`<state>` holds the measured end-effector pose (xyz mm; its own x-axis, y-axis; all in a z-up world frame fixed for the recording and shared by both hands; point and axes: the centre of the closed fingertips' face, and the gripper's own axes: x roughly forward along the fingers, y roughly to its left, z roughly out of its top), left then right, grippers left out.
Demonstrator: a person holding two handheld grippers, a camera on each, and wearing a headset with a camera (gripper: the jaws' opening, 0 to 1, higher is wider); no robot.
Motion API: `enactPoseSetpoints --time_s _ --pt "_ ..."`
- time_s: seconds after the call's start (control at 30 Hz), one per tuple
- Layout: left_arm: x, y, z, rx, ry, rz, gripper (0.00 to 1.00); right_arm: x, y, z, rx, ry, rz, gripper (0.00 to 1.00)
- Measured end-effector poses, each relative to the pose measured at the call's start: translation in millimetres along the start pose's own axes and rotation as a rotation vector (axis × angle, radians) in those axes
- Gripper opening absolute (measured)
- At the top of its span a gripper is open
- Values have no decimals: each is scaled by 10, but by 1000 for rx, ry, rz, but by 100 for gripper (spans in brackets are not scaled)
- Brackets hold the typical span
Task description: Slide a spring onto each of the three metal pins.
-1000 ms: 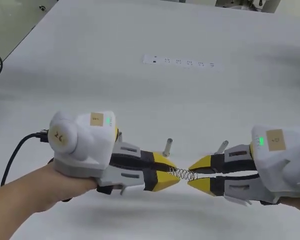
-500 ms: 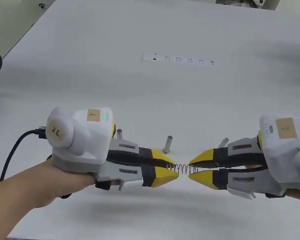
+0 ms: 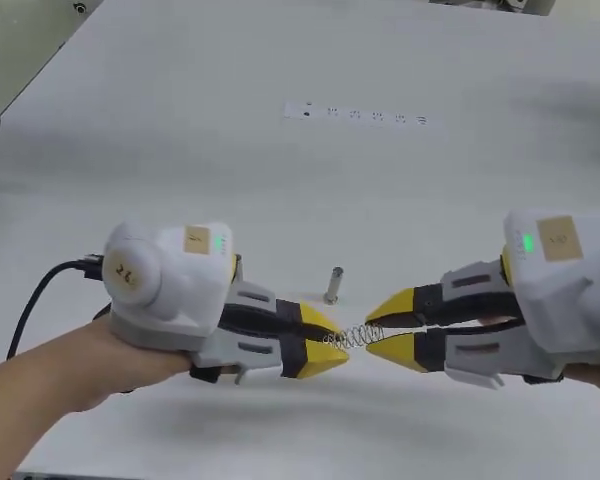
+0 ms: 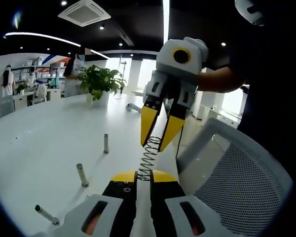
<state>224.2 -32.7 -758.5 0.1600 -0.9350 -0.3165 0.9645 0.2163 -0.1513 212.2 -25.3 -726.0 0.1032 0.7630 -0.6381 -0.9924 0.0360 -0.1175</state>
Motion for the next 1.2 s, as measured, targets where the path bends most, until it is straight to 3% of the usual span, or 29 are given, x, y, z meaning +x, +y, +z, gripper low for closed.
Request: enactPoseSetpoints --time_s 0.2,0.3,0.47,0.63,1.2 --pt "41 -7 3 16 15 2 1 14 7 95 -5 -5 9 6" --pt "55 -10 35 15 6 -3 2 12 9 183 2 -33 11 6" --pt "69 -5 19 38 23 -1 2 40 11 177 6 -26 10 6" --pt "50 -3 28 35 20 3 1 22 -4 181 46 -62 0 6" --pt "-11 27 57 45 12 14 2 82 -25 231 12 -48 -6 6"
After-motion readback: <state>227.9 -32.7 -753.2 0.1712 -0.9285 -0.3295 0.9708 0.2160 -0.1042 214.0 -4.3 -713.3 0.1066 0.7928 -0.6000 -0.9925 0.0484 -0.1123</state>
